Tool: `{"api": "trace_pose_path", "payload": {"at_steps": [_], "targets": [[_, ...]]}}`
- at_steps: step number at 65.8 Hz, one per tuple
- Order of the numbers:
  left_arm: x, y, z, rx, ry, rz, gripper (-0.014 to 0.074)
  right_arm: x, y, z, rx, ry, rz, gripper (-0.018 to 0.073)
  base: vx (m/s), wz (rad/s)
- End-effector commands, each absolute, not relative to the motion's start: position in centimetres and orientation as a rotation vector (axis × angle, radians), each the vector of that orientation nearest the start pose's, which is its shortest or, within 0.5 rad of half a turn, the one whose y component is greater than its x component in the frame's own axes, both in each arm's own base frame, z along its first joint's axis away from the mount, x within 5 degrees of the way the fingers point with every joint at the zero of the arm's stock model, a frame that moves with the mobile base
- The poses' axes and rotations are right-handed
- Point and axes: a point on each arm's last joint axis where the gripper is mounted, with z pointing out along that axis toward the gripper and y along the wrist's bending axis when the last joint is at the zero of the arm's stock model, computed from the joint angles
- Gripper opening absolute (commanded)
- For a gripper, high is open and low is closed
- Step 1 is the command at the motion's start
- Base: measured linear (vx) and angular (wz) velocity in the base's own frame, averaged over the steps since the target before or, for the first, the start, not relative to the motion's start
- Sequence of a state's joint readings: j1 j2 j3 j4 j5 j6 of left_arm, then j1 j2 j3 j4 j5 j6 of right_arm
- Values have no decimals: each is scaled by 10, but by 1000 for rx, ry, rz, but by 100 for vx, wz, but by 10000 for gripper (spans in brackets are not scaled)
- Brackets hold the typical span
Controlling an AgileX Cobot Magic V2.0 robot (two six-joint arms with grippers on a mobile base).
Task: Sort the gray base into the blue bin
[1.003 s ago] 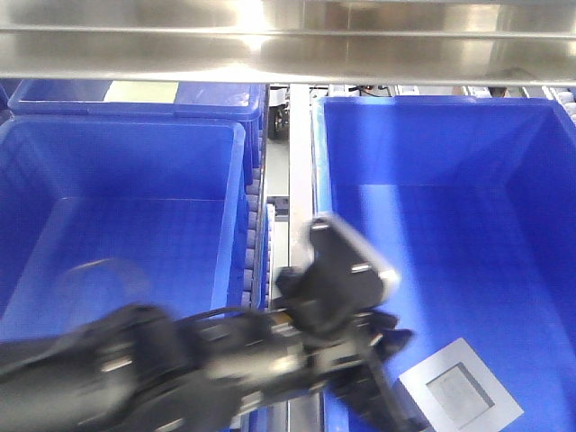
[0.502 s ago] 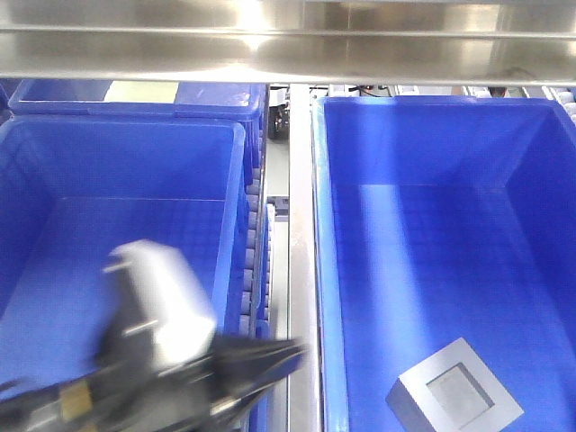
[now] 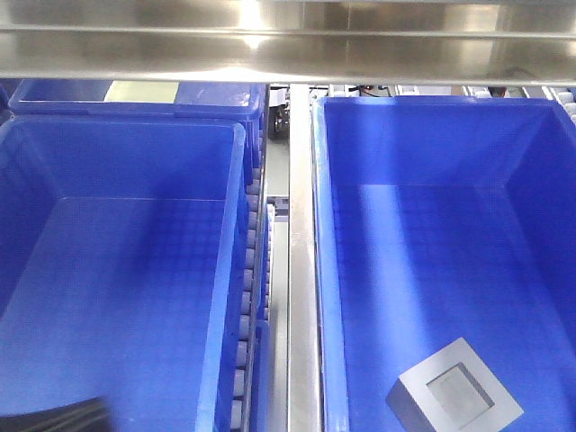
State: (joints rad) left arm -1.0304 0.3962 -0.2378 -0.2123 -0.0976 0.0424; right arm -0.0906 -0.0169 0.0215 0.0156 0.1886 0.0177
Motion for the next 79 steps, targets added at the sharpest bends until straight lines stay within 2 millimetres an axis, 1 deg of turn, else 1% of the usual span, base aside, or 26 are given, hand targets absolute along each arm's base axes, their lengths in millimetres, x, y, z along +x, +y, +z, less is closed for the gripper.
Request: {"api": "trace_pose_path", "payload": {"at_steps": [1,7,18,68,74,79], "targets": [[45,-69,285,582,1356,-975,-8,56,-5,191,92,1640,-50,-5,0,0],[39,-60,283,563,1312,-991,-8,56,-5,191,92,1640,-50,-5,0,0],[33,-51,281,556,1282,-1007,-8,56,-5,191,92,1640,-50,-5,0,0],[33,-50,282,549,1272,-1008,-6,56,-5,191,92,1640,-50,-5,0,0],[33,-51,279,563,1270,-984,-6,56,-5,191,92,1640,-50,-5,0,0],[35,-50,278,575,1262,-929,-6,56,-5,191,92,1640,-50,-5,0,0]]}}
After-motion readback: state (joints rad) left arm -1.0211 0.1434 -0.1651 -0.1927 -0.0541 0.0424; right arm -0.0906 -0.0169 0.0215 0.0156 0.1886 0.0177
